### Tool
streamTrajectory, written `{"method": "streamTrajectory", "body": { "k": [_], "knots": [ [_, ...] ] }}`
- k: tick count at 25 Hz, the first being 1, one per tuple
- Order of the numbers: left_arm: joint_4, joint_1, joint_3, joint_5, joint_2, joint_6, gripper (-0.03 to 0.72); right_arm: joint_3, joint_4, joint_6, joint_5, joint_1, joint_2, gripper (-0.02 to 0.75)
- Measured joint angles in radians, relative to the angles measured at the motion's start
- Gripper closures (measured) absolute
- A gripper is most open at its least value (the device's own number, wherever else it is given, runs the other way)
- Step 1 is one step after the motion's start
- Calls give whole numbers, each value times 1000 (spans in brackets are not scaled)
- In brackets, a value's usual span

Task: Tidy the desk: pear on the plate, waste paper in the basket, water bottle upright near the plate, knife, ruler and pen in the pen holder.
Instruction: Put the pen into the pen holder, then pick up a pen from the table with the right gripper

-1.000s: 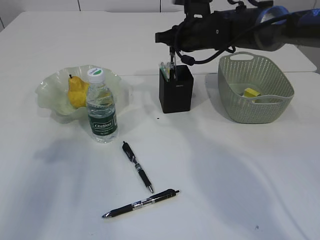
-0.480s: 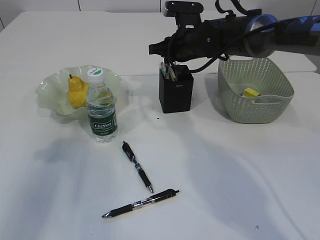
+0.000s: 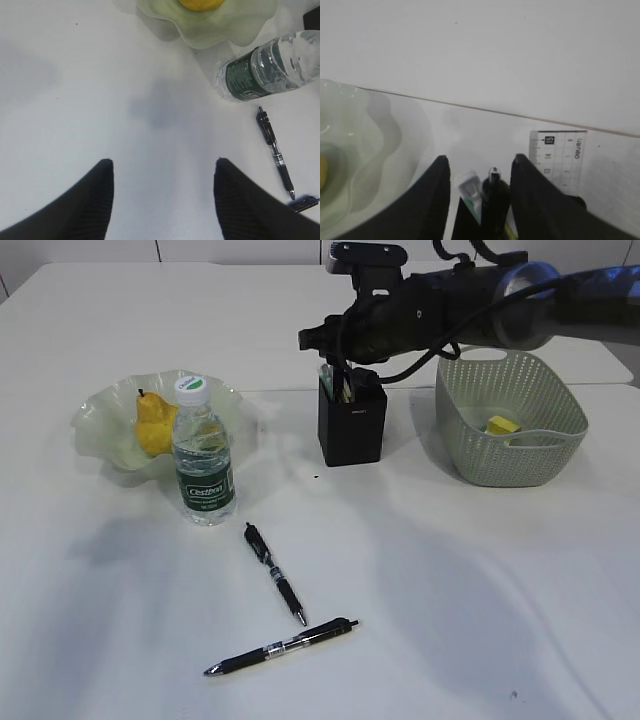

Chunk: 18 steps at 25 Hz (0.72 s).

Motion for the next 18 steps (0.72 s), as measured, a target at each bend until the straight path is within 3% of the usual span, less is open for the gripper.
{"method": "streamTrajectory", "body": {
  "k": [7,13,18],
  "knots": [
    [0,0,0,0,0,0,241,0,0,-1,127,0,-140,435],
    [0,0,0,0,0,0,241,0,6,-7,400,1,-275,435],
    [0,0,0,0,0,0,241,0,106,-101,624,18,-366,435]
  ]
}}
